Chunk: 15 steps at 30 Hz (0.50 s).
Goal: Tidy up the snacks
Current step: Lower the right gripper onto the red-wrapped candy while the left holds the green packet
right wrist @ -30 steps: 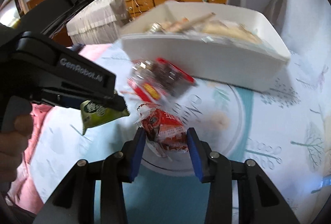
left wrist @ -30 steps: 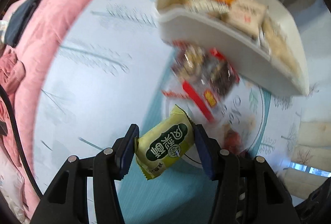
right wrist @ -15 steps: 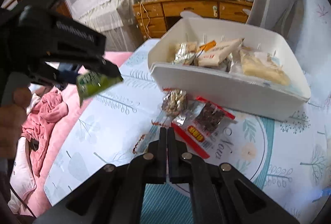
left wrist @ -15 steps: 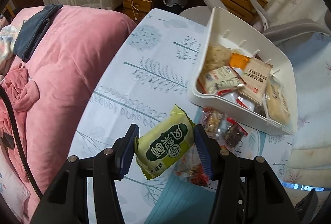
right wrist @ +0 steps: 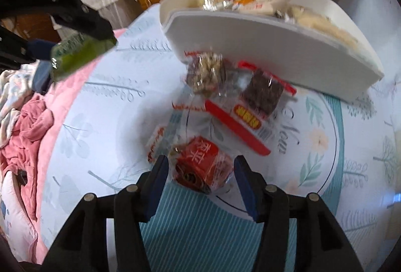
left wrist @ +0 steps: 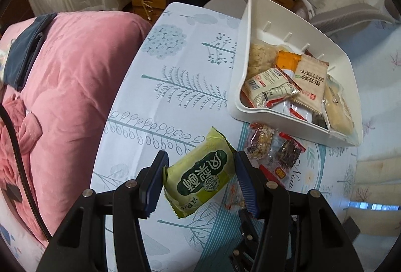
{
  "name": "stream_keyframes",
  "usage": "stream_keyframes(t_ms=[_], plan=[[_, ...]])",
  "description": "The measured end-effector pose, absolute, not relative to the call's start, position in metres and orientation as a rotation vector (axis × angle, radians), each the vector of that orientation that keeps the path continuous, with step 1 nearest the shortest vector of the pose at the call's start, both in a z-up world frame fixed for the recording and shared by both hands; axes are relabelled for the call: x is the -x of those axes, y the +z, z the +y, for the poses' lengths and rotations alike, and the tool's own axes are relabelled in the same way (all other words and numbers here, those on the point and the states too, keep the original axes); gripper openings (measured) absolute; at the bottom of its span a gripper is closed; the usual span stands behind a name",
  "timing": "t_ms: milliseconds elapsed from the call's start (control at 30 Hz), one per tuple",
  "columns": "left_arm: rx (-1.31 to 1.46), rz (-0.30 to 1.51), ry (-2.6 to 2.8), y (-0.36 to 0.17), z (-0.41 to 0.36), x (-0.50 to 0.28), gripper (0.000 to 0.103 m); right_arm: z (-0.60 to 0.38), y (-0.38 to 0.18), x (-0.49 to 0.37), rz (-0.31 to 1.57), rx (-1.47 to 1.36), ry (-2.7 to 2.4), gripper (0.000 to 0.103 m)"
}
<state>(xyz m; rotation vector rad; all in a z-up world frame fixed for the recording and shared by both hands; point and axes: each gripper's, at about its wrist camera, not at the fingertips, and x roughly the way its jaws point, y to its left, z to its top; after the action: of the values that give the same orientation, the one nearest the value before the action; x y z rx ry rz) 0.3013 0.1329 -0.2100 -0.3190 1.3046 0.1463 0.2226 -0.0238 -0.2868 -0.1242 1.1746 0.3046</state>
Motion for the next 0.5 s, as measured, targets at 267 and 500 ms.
stream_keyframes(t_ms=[267,500], plan=[[0.252,1.304,0.058,-0.206,0.126,-0.307,0.053,-0.021,-0.299,-0.227,1.201,0.081,0.216,0.062],[0.220,1.291,0.019,-0.202,0.129,-0.309,0.053,-0.023,-0.302,-0.233,1.211,0.013,0.148,0.057]])
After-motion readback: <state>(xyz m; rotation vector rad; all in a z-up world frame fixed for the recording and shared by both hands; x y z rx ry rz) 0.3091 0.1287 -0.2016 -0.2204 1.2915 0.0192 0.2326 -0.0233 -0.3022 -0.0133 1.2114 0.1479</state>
